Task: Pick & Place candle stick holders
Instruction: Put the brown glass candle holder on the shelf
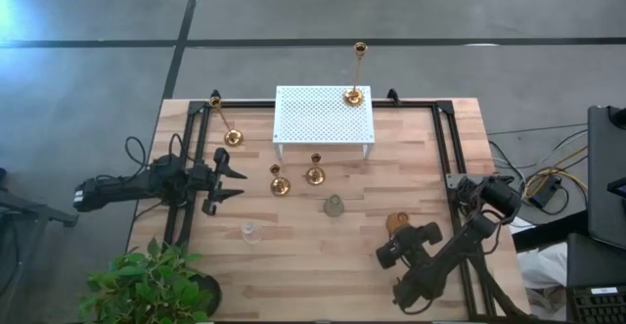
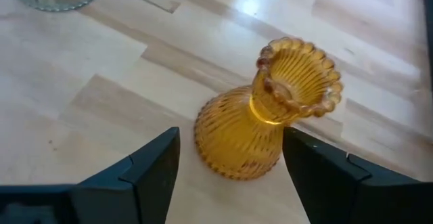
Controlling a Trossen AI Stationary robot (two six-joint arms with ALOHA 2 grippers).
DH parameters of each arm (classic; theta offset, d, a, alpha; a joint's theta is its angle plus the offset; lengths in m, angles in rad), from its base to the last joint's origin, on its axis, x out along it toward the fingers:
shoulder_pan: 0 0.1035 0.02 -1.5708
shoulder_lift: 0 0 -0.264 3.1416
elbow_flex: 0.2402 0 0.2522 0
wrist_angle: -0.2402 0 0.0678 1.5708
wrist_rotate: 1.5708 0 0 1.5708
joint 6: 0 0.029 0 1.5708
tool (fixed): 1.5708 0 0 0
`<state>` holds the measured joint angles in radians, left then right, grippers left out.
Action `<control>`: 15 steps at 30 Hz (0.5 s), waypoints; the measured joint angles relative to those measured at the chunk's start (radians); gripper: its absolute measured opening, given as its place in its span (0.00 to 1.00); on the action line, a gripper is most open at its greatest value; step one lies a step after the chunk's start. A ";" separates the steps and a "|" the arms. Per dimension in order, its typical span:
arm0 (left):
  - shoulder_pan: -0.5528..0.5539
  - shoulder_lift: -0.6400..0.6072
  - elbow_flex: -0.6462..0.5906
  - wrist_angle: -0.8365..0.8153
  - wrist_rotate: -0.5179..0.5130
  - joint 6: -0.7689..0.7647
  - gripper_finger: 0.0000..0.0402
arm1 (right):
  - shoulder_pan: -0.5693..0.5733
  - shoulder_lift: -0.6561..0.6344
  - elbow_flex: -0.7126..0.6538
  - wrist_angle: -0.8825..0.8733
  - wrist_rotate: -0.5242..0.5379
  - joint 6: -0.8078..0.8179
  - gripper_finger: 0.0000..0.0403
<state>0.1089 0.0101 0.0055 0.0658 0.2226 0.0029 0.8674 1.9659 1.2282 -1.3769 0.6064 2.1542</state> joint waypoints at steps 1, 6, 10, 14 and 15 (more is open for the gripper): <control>0.000 0.000 0.000 0.000 0.000 0.000 0.47 | -0.001 -0.001 0.000 -0.006 0.000 0.000 0.61; 0.000 0.000 0.000 0.000 0.000 0.000 0.47 | -0.001 -0.041 0.000 -0.015 0.000 -0.009 0.62; 0.000 0.000 0.000 0.000 0.000 0.000 0.47 | -0.001 -0.071 -0.005 -0.026 0.032 -0.010 0.67; -0.001 0.000 0.000 0.000 0.000 0.000 0.47 | -0.002 -0.070 -0.023 -0.030 0.034 -0.007 0.70; -0.001 0.000 0.000 0.000 0.000 0.000 0.47 | -0.002 -0.068 -0.024 -0.030 0.034 -0.007 0.71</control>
<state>0.1081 0.0101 0.0055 0.0662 0.2226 0.0029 0.8654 1.8977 1.2045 -1.4071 0.6404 2.1471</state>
